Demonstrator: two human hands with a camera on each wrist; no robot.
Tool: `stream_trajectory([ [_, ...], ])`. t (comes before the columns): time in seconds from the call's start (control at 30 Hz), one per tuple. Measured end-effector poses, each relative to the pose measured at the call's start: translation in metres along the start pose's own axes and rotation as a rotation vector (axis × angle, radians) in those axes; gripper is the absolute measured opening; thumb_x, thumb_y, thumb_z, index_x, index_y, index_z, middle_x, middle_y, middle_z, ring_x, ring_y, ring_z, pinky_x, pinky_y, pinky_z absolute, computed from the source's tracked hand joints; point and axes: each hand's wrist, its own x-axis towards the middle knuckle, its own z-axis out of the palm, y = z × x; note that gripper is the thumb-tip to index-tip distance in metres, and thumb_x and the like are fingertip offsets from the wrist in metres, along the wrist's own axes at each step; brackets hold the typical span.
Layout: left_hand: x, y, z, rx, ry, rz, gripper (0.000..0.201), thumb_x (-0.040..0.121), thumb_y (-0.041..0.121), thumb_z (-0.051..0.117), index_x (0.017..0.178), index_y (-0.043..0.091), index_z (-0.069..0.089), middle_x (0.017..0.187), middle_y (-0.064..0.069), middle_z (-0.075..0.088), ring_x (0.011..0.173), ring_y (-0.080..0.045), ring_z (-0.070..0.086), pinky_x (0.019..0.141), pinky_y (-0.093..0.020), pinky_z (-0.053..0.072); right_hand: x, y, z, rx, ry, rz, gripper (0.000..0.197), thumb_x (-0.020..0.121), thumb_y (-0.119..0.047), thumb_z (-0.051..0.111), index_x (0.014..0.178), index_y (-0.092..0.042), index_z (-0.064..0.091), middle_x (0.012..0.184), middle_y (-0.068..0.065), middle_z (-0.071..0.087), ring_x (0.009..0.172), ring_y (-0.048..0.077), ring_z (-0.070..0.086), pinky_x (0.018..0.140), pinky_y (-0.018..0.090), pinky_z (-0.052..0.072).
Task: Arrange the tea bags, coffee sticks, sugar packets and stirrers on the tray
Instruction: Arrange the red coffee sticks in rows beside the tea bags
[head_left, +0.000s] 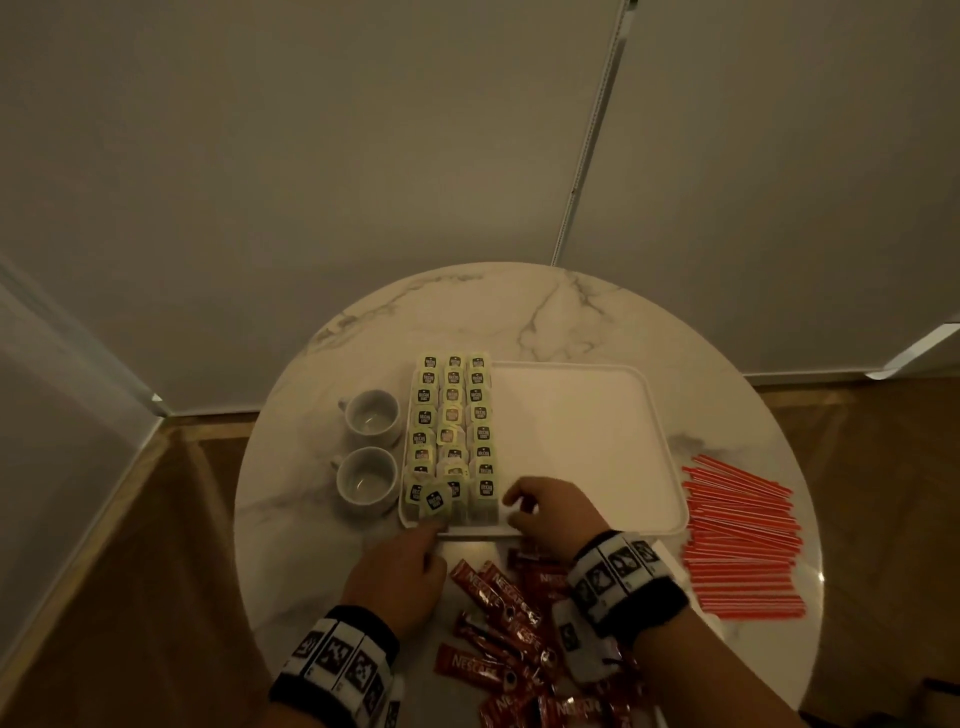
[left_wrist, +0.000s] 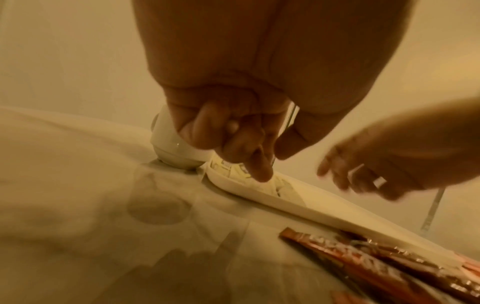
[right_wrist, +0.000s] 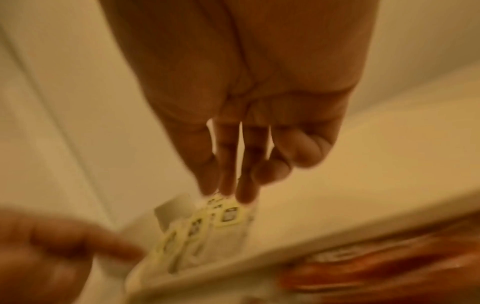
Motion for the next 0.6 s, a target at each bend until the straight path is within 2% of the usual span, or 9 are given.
stream_trajectory([
  [0.1, -0.006, 0.004, -0.001, -0.048, 0.056, 0.041, 0.029, 0.095, 0.027, 0.048, 0.123, 0.029, 0.057, 0.095, 0.01, 0.057, 0.082, -0.004, 0.054, 0.078, -0.021, 0.046, -0.03, 0.023, 0.0, -0.355, -0.152, -0.032, 0.033, 0.09, -0.036, 0.056, 0.122, -0.027, 0.057, 0.119, 0.001, 0.051, 0.112, 0.02, 0.046, 0.093, 0.033, 0.046],
  [0.17, -0.009, 0.008, 0.002, 0.009, 0.031, 0.088, 0.025, 0.096, 0.027, 0.048, 0.119, 0.027, 0.059, 0.104, 0.01, 0.057, 0.09, -0.004, 0.052, 0.084, -0.02, 0.044, -0.047, 0.029, 0.004, -0.431, -0.174, -0.029, 0.044, 0.089, -0.04, 0.054, 0.131, -0.028, 0.049, 0.125, 0.002, 0.044, 0.119, 0.022, 0.039, 0.097, 0.038, 0.045],
  [0.3, -0.008, 0.013, 0.021, 0.154, -0.096, 0.273, 0.037, 0.094, 0.018, 0.046, 0.129, 0.026, 0.055, 0.13, 0.008, 0.051, 0.121, -0.011, 0.04, 0.102, -0.022, 0.032, -0.063, 0.03, 0.014, -0.431, -0.118, -0.042, 0.049, 0.089, -0.037, 0.054, 0.135, -0.025, 0.044, 0.13, 0.004, 0.041, 0.123, 0.024, 0.034, 0.1, 0.038, 0.042],
  [0.4, -0.007, 0.018, 0.032, 0.337, -0.169, 0.337, 0.047, 0.092, 0.02, 0.045, 0.138, 0.029, 0.044, 0.14, 0.009, 0.043, 0.128, -0.017, 0.032, 0.105, -0.032, 0.033, -0.066, 0.029, 0.021, -0.409, -0.076, -0.019, 0.044, 0.09, -0.032, 0.052, 0.133, -0.023, 0.046, 0.131, 0.004, 0.042, 0.123, 0.024, 0.035, 0.1, 0.036, 0.041],
  [0.47, -0.008, 0.025, 0.035, 0.452, -0.209, 0.306, 0.046, 0.091, 0.027, 0.048, 0.137, 0.027, 0.042, 0.14, 0.005, 0.041, 0.128, -0.021, 0.033, 0.103, -0.038, 0.035, -0.066, 0.028, 0.023, -0.4, -0.08, -0.008, 0.041, 0.091, -0.03, 0.051, 0.13, -0.021, 0.048, 0.13, 0.005, 0.043, 0.122, 0.025, 0.036, 0.1, 0.036, 0.041],
  [0.6, -0.008, 0.038, 0.035, 0.533, -0.198, 0.215, 0.025, 0.09, 0.024, 0.047, 0.115, 0.022, 0.053, 0.126, -0.001, 0.048, 0.121, -0.024, 0.04, 0.099, -0.04, 0.038, -0.067, 0.028, 0.025, -0.407, -0.11, 0.003, 0.038, 0.091, -0.036, 0.051, 0.125, -0.023, 0.055, 0.128, 0.005, 0.046, 0.123, 0.026, 0.036, 0.104, 0.037, 0.038],
])
